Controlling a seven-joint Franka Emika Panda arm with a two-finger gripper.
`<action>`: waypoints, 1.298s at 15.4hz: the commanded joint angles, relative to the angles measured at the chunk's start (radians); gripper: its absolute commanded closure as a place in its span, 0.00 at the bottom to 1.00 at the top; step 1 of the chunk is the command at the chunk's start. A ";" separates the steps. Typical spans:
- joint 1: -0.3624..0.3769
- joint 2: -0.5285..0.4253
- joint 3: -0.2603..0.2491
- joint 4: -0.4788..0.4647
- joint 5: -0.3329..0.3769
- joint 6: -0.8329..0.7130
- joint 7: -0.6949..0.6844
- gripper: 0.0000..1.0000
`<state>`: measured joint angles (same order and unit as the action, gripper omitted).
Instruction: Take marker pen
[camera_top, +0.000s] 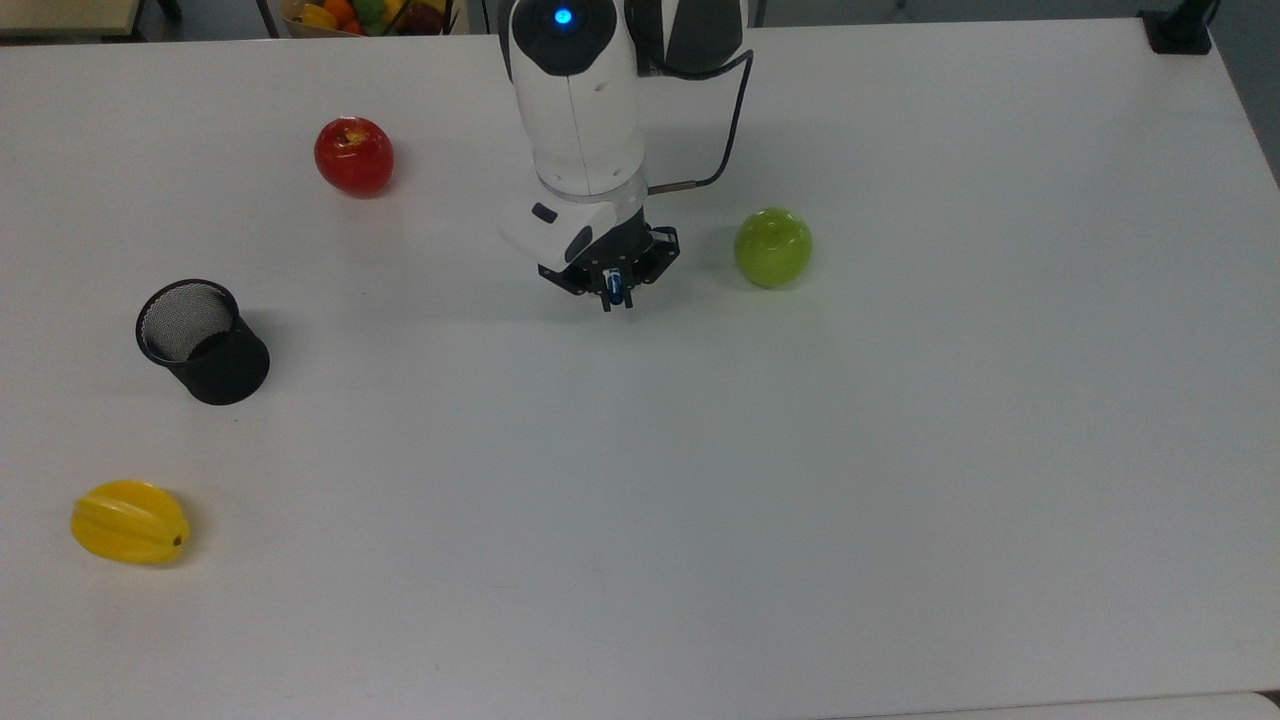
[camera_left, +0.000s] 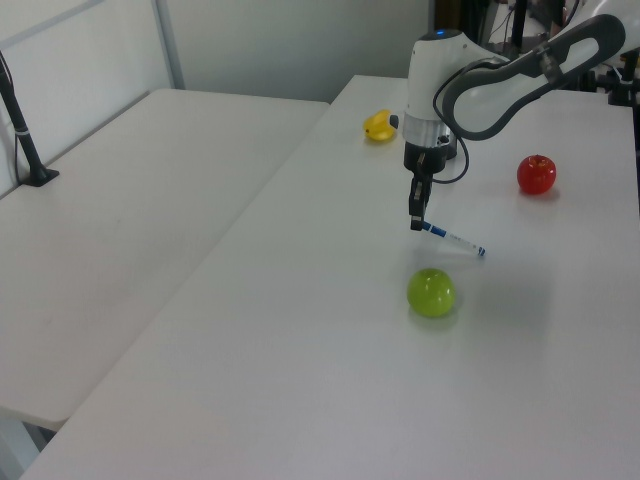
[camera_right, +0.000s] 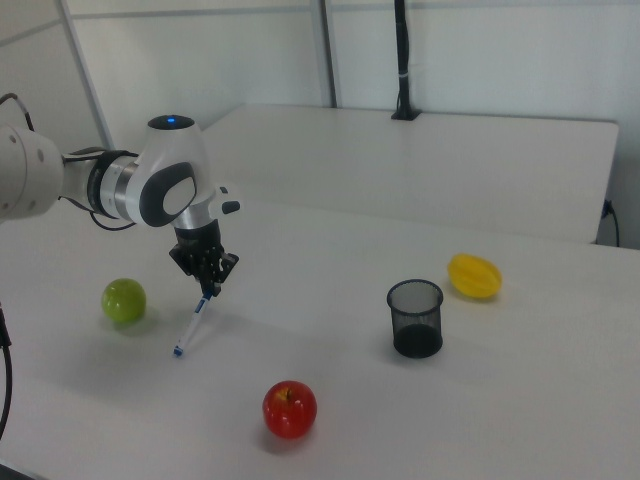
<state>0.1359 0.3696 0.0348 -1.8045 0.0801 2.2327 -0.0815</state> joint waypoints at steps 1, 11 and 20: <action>0.004 0.023 0.019 -0.001 0.021 0.063 0.049 0.87; -0.005 -0.010 0.022 0.002 0.020 0.065 0.063 0.00; -0.038 -0.286 -0.007 0.005 0.013 -0.227 0.083 0.00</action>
<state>0.1099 0.2089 0.0451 -1.7651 0.0802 2.1097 -0.0262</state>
